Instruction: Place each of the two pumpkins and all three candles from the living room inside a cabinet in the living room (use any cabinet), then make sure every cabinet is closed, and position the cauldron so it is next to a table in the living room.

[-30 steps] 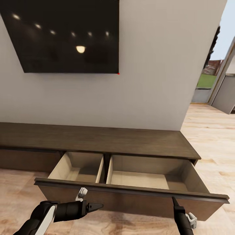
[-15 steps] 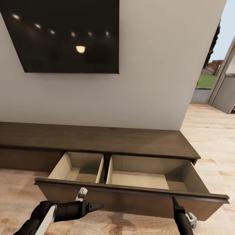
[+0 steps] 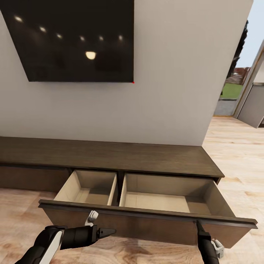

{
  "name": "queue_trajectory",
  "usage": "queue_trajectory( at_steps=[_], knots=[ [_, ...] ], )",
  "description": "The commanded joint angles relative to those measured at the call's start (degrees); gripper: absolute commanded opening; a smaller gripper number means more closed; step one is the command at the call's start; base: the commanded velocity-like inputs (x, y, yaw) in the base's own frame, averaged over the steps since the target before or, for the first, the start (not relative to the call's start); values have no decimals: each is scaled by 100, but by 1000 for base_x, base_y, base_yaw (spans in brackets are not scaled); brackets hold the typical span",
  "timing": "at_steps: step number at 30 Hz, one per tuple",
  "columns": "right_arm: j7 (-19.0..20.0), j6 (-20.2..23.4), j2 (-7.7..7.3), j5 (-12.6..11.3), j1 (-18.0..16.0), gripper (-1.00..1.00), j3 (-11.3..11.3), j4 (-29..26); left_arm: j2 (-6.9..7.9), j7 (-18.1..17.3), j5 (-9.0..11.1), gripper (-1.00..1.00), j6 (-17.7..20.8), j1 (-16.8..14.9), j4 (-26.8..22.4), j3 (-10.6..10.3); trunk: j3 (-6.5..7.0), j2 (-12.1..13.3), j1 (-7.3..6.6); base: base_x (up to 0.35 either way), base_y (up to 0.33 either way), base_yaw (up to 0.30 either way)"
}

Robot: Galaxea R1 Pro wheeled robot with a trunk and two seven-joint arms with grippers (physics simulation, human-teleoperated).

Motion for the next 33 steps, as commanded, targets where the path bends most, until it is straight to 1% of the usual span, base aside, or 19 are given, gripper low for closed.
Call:
queue_trajectory(
  at_steps=[1,11,21,27,31,33],
  knots=[
    [21,-23,-3,-42,-4,100,25,7,4,-6,11,100,23,-3,0,-5,-5,-2,-1,0,0,0],
    [21,-22,-6,-42,-4,100,25,7,4,-9,11,100,23,-3,0,-7,-5,-2,-1,-20,0,0],
    [21,15,-3,-34,-4,100,25,7,5,-10,15,100,23,-3,0,-7,-5,-2,-1,-301,0,0],
    [16,175,2,-56,-4,100,47,-4,11,-14,22,100,25,-3,0,0,-5,-2,-1,-326,0,0],
    [5,283,21,-29,-4,100,95,5,20,-15,23,100,31,-3,0,-4,-5,-2,-1,-322,0,0],
    [-17,295,23,22,-4,100,177,11,21,-15,23,100,36,-3,0,-2,-5,-2,-1,-261,0,0]
  ],
)
